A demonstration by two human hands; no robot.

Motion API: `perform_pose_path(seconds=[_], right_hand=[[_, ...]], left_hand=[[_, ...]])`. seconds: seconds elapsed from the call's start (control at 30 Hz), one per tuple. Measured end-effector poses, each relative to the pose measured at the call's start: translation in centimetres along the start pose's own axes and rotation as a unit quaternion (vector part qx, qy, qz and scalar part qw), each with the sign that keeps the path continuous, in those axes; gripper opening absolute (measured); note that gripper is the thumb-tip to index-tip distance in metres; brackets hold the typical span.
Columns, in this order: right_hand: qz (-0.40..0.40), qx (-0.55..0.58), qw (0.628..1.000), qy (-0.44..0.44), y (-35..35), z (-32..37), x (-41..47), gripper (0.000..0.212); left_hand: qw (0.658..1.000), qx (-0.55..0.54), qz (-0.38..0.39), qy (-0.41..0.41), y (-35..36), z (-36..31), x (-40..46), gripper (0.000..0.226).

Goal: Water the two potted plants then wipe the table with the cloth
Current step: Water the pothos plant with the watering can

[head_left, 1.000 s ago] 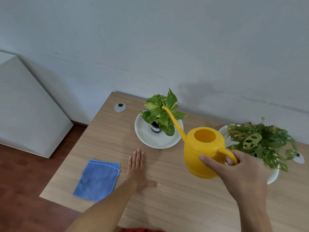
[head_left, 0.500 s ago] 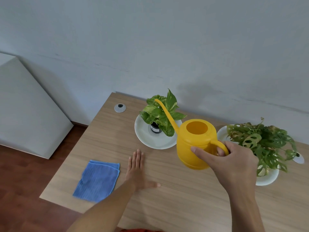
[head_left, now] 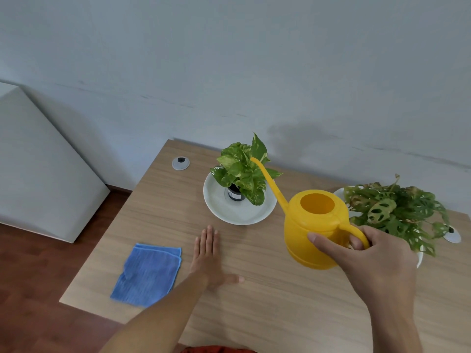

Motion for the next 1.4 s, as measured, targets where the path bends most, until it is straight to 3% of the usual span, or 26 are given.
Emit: perform_pose_path(seconds=[0.4,0.77,0.87,1.1,1.4], right_hand=[[0.011,0.003,1.000,0.016,0.1,-1.1,-0.9,0.067],[-0.032,0.054,0.998,0.024,1.3,-2.3,-0.7,0.070],[-0.043,0.097,0.994,0.040,2.0,-2.4,-1.1,0.059],[-0.080,0.152,0.981,0.090,3.0,-5.3,-2.1,0.061],[-0.142,0.167,0.957,0.191,1.7,-13.8,-3.8,0.058]], left_hand=[[1.000,-0.004,-0.002,-0.003,0.0,0.0,0.1,0.163],[1.000,-0.014,-0.015,-0.005,0.0,-0.1,-0.2,0.161],[0.999,-0.016,-0.031,0.001,-0.1,-0.3,-0.3,0.160],[0.993,0.016,-0.083,0.086,0.9,-0.9,-1.0,0.141],[0.976,0.050,0.002,0.210,8.2,-8.6,-2.1,0.123]])
Point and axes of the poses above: each hand's wrist, its own x-axis towards the middle knuckle, its own y-axis out of the palm, z = x × y, the point moved 6 cm from there along x, towards the middle knuckle, and after that the axes turned 15 degrees about -x, right-handed, at the moved point
